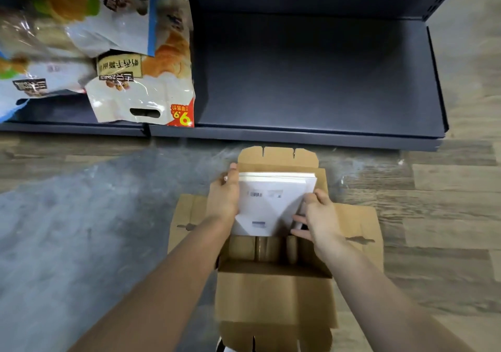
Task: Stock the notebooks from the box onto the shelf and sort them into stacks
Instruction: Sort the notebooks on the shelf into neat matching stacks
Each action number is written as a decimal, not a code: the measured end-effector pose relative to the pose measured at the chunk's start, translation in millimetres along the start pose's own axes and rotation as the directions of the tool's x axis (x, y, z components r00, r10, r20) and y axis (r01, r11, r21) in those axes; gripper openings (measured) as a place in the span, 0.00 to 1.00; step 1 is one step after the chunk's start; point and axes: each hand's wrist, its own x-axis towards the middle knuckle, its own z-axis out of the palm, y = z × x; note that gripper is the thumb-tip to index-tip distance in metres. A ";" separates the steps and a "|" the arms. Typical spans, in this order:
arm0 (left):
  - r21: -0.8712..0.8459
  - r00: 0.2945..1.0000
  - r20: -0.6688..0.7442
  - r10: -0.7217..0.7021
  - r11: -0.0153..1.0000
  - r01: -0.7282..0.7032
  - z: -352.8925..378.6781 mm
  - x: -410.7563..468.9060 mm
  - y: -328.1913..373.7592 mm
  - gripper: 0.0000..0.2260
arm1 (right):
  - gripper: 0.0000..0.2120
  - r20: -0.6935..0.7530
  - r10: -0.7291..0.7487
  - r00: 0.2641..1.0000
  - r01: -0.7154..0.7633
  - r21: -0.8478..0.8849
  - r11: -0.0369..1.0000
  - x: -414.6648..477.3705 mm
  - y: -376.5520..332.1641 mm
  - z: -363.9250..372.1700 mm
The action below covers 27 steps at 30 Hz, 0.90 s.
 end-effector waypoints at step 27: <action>0.009 0.994 -0.101 0.038 0.999 -0.037 -49.4 -148.1 49.7 0.10 | 0.07 0.065 0.258 0.964 -0.255 0.499 0.828 -151.1 -51.5 -40.0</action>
